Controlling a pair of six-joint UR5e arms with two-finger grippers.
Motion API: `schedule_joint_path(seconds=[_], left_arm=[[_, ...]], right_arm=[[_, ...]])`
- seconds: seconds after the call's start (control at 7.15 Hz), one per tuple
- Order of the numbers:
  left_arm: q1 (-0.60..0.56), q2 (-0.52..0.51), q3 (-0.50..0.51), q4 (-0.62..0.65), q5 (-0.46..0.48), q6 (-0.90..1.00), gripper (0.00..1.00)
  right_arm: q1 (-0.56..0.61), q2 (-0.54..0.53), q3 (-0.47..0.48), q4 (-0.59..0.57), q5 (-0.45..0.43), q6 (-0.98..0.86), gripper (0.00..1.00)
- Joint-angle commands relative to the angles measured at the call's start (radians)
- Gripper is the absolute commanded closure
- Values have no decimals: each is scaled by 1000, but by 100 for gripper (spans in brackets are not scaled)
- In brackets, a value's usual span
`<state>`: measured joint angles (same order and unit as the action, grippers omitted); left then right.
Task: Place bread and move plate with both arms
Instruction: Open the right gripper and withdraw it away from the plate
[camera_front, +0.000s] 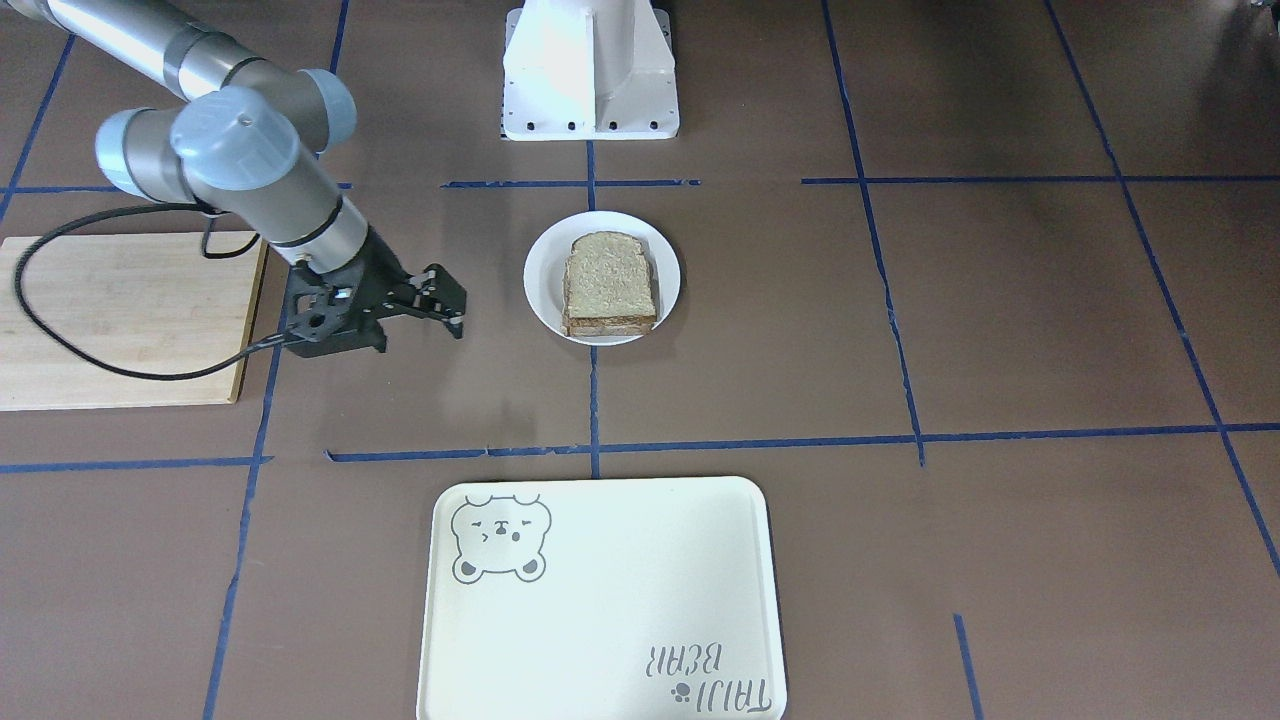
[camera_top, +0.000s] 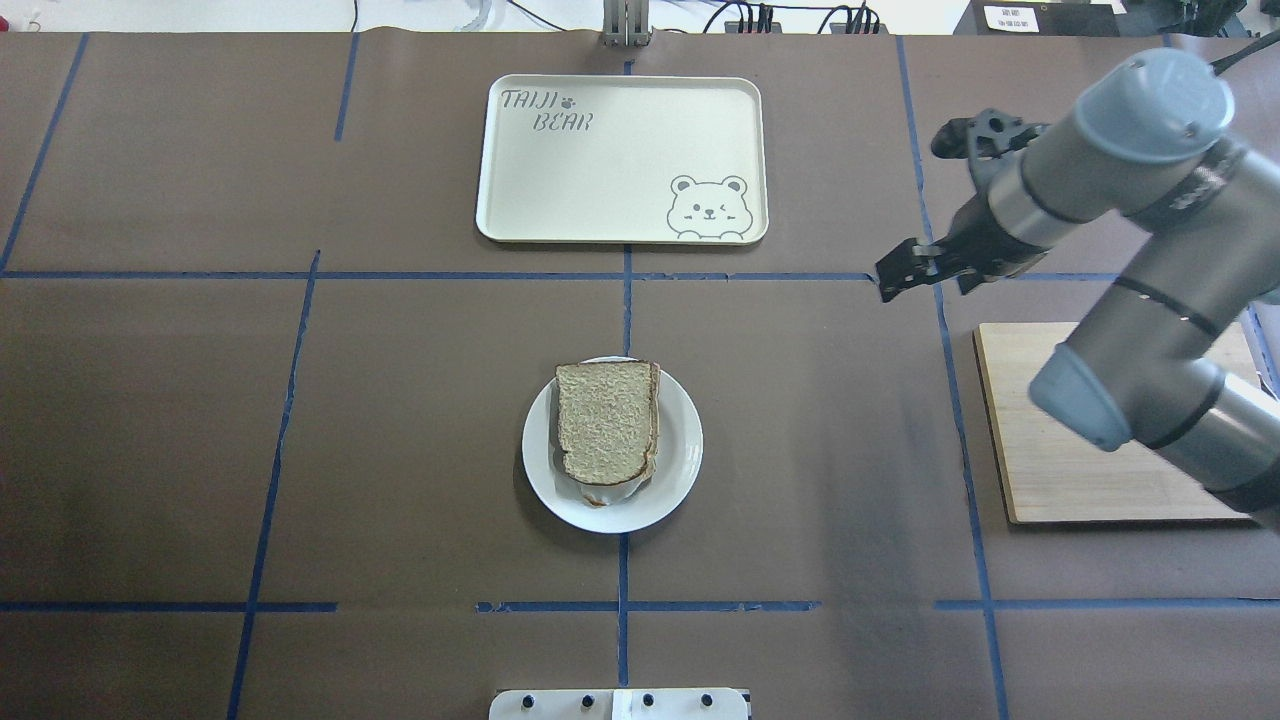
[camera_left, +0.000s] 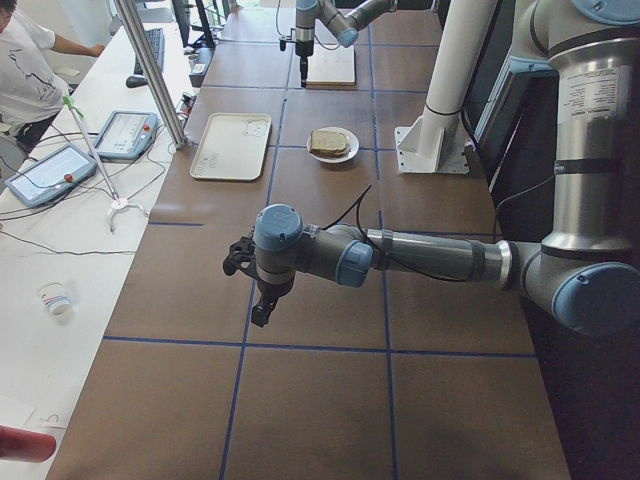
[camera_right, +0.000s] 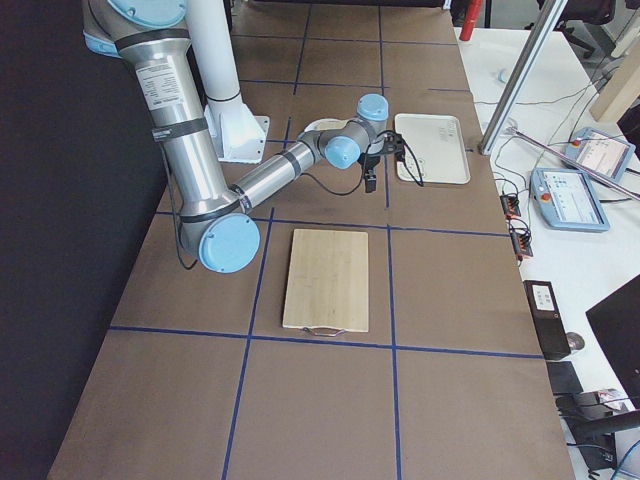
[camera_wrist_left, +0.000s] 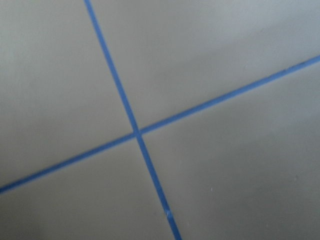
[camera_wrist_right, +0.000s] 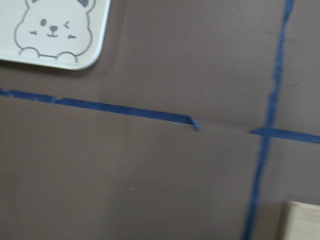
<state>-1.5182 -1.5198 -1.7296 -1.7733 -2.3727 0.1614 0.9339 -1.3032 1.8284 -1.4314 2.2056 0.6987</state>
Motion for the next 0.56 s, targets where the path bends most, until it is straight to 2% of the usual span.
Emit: schedule_joint_path(seconds=[0.0,0.14,0.28,0.42], left_arm=[[4,-8,8,-72,-97,0,0],[7,-5,-2,-96,-179,-60,0],[39,-5,-7,-113,-304,-203,0],[90,-5,-7,-205,-322,-374,0]], right_arm=[[255,-225,61,-69,124,-461,0],[358,-331,64,-69,131,-637,0],[444,-423,60,-69,129,-773,0],[521,-506,55,-69,128,-807,0]])
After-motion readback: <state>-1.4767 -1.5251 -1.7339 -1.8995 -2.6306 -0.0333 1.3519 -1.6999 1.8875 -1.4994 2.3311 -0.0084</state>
